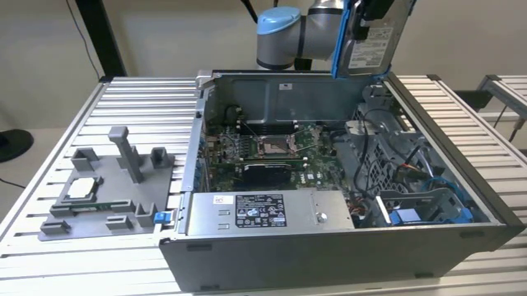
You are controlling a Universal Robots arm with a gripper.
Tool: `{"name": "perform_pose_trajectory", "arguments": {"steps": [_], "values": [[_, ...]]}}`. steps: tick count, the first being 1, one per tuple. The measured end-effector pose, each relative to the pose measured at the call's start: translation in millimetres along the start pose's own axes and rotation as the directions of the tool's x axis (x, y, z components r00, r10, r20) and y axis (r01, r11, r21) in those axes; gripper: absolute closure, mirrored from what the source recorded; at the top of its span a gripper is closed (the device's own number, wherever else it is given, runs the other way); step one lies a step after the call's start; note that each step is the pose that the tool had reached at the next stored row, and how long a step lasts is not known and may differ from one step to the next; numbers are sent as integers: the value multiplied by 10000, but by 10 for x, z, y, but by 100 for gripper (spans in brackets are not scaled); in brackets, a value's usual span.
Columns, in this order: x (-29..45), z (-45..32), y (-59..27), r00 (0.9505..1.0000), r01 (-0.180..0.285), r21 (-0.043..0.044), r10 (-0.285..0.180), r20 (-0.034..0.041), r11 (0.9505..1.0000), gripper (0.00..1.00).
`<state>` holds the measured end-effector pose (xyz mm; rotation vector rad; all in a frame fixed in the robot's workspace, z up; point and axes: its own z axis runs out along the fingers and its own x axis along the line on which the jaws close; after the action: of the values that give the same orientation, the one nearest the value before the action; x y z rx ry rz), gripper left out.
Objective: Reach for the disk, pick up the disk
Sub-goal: 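Pick up the disk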
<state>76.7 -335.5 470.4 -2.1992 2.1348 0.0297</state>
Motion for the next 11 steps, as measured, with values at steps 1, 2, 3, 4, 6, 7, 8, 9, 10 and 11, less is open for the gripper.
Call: {"name": "perform_pose_trajectory", "arguments": {"steps": [1, 2, 3, 4, 6, 7, 8, 9, 10, 11], "values": [[5, -13, -1, 10000, 0, -3, 0, 4, 10000, 100], [8, -28, -1, 10000, -1, -6, 1, 7, 10000, 100], [10, -48, -2, 10000, -2, -10, 2, 9, 10000, 100], [11, -70, -4, 10000, -2, -16, 2, 9, 10000, 100], [15, -91, -5, 10000, -3, -26, 3, 10, 10000, 100], [15, -91, -5, 10000, -4, -27, 4, 11, 10000, 100], [15, -91, -5, 10000, -4, -27, 4, 11, 10000, 100], [15, -91, -5, 10000, -3, -28, 3, 11, 10000, 100], [15, -91, -5, 10000, -3, -28, 3, 12, 10000, 100], [15, -91, -5, 10000, -3, -29, 3, 12, 10000, 100]]}}
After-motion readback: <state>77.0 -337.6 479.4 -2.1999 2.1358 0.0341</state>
